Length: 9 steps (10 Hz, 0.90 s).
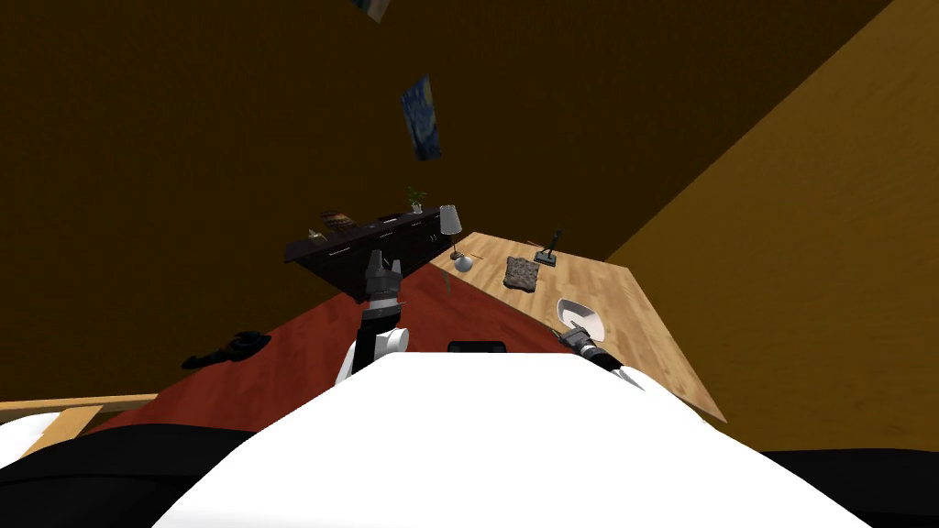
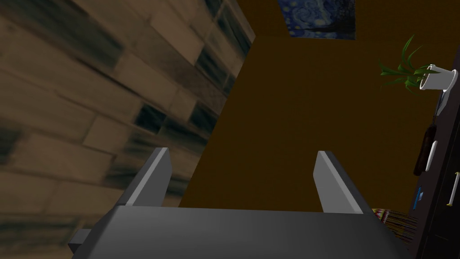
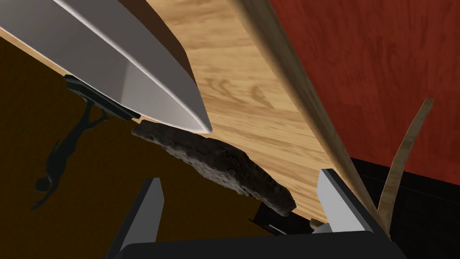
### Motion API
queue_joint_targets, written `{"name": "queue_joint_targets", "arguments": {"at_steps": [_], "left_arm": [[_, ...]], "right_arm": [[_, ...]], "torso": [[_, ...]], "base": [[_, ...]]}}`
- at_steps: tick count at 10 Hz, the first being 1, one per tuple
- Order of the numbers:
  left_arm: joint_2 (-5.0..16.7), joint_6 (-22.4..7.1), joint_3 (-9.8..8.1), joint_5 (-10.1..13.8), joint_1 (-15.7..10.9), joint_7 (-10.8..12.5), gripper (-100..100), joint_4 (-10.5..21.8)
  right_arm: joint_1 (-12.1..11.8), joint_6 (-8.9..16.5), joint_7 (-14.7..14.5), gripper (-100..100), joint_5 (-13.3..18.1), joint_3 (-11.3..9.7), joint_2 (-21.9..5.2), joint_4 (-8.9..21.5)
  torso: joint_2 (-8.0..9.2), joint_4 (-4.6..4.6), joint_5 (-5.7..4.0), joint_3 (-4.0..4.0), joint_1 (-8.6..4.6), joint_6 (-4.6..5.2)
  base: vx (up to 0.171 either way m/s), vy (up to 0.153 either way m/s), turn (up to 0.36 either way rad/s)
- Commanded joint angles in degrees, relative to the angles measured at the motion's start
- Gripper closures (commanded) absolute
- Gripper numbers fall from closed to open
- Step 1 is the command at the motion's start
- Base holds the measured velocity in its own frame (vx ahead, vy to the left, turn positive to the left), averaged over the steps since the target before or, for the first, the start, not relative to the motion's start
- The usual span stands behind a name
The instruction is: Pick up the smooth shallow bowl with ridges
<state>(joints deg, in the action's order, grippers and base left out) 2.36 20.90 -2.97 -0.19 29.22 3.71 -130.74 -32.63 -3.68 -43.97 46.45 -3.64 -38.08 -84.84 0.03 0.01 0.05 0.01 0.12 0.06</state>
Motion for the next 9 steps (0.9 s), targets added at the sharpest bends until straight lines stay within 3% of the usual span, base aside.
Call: {"name": "queue_joint_targets", "arguments": {"at_steps": [1,2,6,9], "left_arm": [[0.0,0.0,0.00,0.0,0.0,0.0,0,0.0],[0.0,0.0,0.00,0.0,0.0,0.0,0,0.0],[0.0,0.0,0.00,0.0,0.0,0.0,0,0.0],[0.0,0.0,0.00,0.0,0.0,0.0,0,0.0]], "right_arm": [[-0.7,-0.2,-2.4,-100,2.0,0.7,-0.6,2.9],[-0.7,-0.2,-2.4,-100,2.0,0.7,-0.6,3.1],[-0.8,2.6,-7.3,-100,6.8,0.4,-4.7,10.1],[-0.9,4.0,-9.7,-100,9.2,0.3,-6.8,13.5]], "torso": [[0.00,0.00,0.00,0.00,0.00,0.00],[0.02,0.01,-0.02,0.01,-0.02,-0.02],[-0.02,0.00,0.00,-0.01,0.02,-0.02],[-0.03,0.00,-0.01,-0.01,-0.02,-0.01]], "base": [[0.005,0.028,0.056],[0.003,0.021,0.052],[0.016,0.037,0.112],[0.019,0.028,0.084]]}}
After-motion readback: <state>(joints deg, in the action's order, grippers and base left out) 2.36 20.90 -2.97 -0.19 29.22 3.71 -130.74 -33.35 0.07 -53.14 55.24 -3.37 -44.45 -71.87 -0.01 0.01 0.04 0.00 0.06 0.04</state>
